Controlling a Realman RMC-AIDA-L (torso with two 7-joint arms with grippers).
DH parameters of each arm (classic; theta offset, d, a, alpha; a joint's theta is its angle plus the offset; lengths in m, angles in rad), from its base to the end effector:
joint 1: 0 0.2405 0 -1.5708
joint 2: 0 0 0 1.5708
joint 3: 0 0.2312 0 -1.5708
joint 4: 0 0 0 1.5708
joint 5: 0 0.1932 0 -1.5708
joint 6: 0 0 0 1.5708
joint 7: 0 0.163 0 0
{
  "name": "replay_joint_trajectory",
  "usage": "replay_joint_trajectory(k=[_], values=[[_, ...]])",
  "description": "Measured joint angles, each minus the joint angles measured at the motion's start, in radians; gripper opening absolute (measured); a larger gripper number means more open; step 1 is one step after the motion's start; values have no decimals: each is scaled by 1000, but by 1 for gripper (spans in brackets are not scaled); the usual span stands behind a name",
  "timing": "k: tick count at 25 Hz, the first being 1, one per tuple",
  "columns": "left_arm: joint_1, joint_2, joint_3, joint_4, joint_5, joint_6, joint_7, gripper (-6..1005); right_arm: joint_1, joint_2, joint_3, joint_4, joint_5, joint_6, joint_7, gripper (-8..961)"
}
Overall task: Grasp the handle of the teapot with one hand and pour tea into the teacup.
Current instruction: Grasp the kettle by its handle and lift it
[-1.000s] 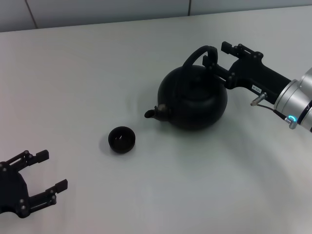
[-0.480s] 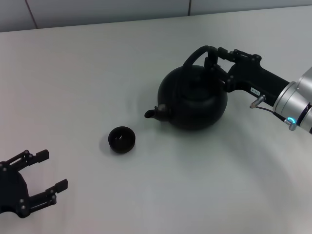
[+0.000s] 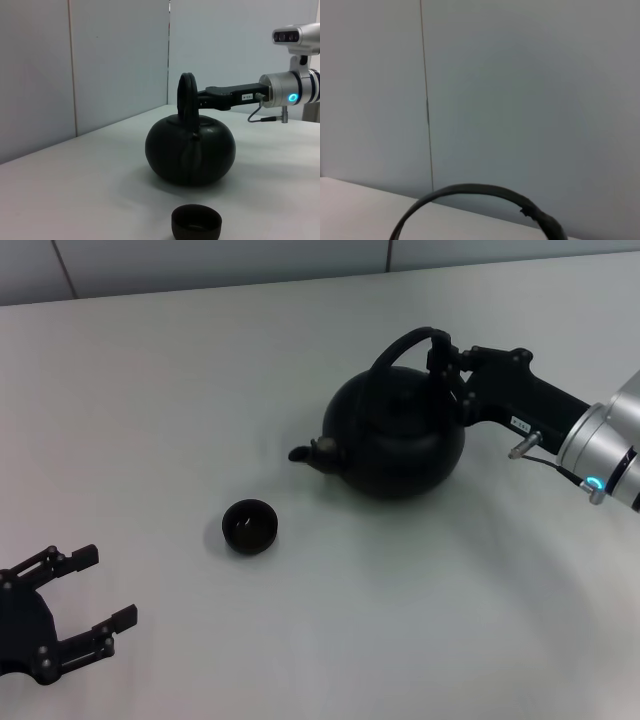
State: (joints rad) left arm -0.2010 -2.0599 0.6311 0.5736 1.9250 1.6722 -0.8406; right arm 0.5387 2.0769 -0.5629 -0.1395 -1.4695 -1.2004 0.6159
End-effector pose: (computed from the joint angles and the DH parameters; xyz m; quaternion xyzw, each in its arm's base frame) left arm -0.3013 0.2160 0.0033 -0.9340 -0.1322 -0.2471 0.2215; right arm 0.2643 0.3381 -0.0250 -0.8411 0.1988 0.2968 0.4061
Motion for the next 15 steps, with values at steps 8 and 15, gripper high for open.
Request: replay_joint_trajectory(k=[8,15], values=[[-2,0,-1,0,0,-1,0,801,3,1,7,-20,4,-37,32,83],[-3,0,-1,0,0,-2,0,801,21,1,-18,-40,-3,-37,60,83]])
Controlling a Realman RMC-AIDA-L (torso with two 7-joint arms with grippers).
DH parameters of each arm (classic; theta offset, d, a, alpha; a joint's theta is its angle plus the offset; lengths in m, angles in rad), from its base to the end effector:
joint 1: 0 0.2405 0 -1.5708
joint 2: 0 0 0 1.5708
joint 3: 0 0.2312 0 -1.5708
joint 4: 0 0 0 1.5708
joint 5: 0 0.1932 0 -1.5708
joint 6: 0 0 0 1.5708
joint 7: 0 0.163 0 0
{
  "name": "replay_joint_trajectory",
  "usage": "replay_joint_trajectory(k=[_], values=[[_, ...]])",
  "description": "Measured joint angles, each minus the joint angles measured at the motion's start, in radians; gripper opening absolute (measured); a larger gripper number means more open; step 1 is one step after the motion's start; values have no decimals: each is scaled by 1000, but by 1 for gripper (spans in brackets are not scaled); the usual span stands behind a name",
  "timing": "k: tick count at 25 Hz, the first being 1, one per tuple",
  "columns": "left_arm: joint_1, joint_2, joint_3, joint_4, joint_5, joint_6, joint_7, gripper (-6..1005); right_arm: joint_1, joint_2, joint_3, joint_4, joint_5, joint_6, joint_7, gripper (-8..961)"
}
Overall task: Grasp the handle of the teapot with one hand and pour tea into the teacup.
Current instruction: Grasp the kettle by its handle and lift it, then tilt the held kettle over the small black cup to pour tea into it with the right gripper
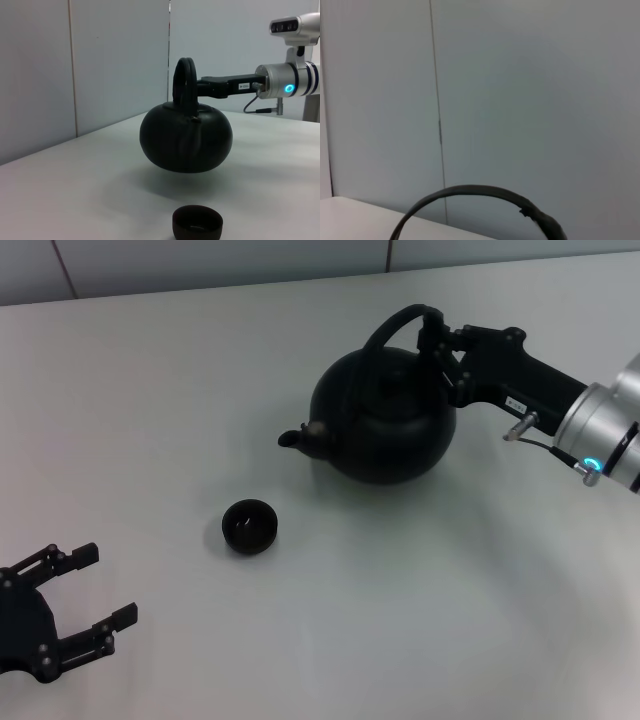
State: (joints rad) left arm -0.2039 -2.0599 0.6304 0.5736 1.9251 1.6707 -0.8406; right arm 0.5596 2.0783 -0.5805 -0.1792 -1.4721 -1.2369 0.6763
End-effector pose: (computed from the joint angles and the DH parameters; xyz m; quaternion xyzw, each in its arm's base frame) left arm -0.3009 0.2170 0.0033 -0.9341 -0.1312 -0.2469 0.2219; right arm 0.2495 0.3456 -0.0189 -0.8427 0.1865 0.3208 0.3902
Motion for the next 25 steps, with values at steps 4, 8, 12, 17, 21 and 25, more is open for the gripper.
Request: replay_joint_trajectory(k=[4,8,12,17,21,25], values=[[0,0,0,0,0,0,0,801,34,-1,-47,0,-1,14,1,82],[-4,-1,0,-1,0,1,1,801,68,1,-82,0,-1,35,-3,82],[-5,-2,0,-2,0,1,1,801,95,2,-111,-4,-1,55,-6,82],[-6,-2,0,-3,0,1,2,801,88,3,-124,-31,-1,54,-30,82],[-7,-2,0,-3,0,1,2,801,87,3,-127,-37,-1,42,-88,82],[-8,-4,0,-3,0,1,2,801,87,3,-142,-49,0,23,-172,82]])
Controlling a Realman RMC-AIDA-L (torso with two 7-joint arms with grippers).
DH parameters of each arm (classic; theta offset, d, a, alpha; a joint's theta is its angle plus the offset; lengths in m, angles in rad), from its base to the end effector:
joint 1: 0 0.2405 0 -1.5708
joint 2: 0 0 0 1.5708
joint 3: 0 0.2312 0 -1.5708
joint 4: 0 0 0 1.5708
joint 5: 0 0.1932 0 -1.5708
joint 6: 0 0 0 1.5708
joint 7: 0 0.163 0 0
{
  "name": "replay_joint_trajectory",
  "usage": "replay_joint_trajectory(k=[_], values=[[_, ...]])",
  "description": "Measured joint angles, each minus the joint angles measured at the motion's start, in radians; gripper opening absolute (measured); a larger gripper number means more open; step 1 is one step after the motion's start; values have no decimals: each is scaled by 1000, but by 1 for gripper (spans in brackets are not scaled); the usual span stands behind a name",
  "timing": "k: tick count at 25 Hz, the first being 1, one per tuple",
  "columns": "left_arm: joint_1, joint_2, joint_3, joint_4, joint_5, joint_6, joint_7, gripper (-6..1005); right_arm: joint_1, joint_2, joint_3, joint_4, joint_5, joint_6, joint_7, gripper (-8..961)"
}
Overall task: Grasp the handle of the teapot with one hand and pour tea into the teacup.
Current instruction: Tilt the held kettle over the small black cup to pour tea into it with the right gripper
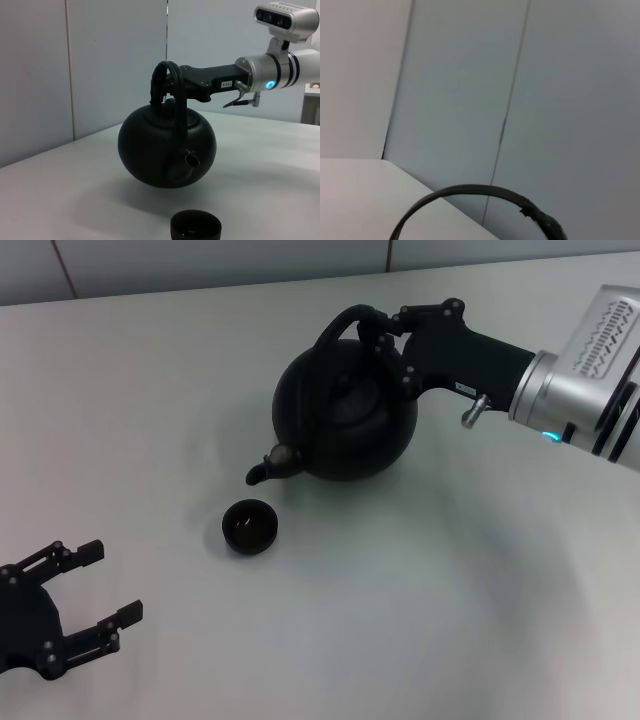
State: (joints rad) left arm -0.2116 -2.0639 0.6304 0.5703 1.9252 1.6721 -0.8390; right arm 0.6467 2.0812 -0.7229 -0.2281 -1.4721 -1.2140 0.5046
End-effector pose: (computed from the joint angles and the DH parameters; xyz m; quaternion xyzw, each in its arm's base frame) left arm -0.2981 0.2187 0.0015 -0.9341 -0.1284 -0.2507 0.2194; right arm 0.2129 0.3626 -0.0310 -0.8893 0.0311 0.2700 0.3677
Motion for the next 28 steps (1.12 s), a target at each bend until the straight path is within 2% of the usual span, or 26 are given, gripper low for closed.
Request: replay_joint_trajectory(k=[9,28], values=[[0,-2,0,-1,-2,0,0,801,9,-1,-8,-20,0,-33,-147,81],[-3,-2,0,-12,-15,0,9,801,11,-1,-128,-100,-1,-31,-217,81]])
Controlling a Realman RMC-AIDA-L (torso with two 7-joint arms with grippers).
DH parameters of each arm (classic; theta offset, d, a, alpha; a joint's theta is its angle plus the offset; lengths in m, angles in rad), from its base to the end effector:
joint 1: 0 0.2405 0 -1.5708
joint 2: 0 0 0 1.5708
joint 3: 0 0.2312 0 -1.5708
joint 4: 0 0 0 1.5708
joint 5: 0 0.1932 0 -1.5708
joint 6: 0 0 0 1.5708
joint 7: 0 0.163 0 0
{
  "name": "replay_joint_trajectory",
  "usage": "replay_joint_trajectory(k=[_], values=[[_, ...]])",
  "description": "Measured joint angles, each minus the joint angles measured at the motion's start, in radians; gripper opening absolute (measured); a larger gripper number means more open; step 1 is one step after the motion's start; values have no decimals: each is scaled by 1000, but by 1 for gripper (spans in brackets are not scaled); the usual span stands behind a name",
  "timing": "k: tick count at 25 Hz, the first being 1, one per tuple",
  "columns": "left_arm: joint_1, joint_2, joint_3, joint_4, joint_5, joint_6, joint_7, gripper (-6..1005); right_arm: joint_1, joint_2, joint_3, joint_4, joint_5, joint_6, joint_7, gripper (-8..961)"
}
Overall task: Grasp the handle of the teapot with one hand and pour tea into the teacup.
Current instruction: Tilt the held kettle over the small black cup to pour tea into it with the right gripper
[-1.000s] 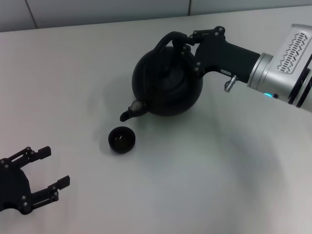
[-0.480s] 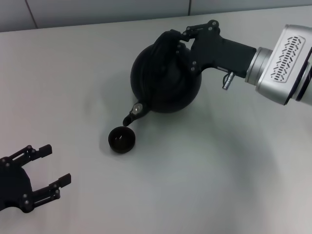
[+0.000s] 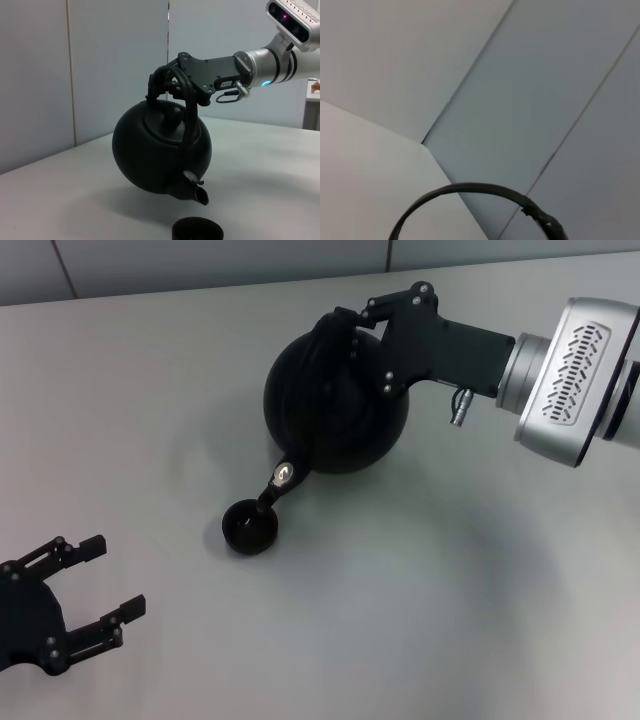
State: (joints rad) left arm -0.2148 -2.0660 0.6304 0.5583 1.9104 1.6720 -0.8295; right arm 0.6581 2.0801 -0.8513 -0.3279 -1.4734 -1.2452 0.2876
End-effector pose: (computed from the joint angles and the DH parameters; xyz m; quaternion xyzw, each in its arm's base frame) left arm -0.2960 0.2198 0.0005 -0.9314 -0.1267 -0.2582 0.2232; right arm 0.1911 0.3644 -0.0304 -0.8938 -0.1504 0.2215 0.3598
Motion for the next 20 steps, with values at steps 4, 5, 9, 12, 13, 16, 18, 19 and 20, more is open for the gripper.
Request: replay_joint_trajectory(k=[4,5,9,12,13,16,18,19,20], values=[[0,-1,0,0,-5,0,0,801,2,1,-7,-7,0,-2,-28,81],[0,-1,0,0,-6,0,0,801,2,1,-7,-7,0,-2,-28,81],[0,-1,0,0,-8,0,1,801,12,1,-10,-8,0,-2,-58,81],[0,-1,0,-1,-9,1,1,801,17,1,-20,-8,0,-2,-72,81],[0,-1,0,-1,-9,1,1,801,17,1,-20,-8,0,-2,-72,81],[-5,-1,0,-13,-11,2,1,801,23,3,-23,-6,0,0,-103,80],[-6,-1,0,-14,-12,2,2,801,24,3,-23,-5,0,0,-110,80],[-6,-1,0,-14,-12,2,2,801,25,4,-23,-4,0,0,-128,80],[-6,0,0,-14,-12,2,3,801,25,4,-23,-4,0,0,-128,80]])
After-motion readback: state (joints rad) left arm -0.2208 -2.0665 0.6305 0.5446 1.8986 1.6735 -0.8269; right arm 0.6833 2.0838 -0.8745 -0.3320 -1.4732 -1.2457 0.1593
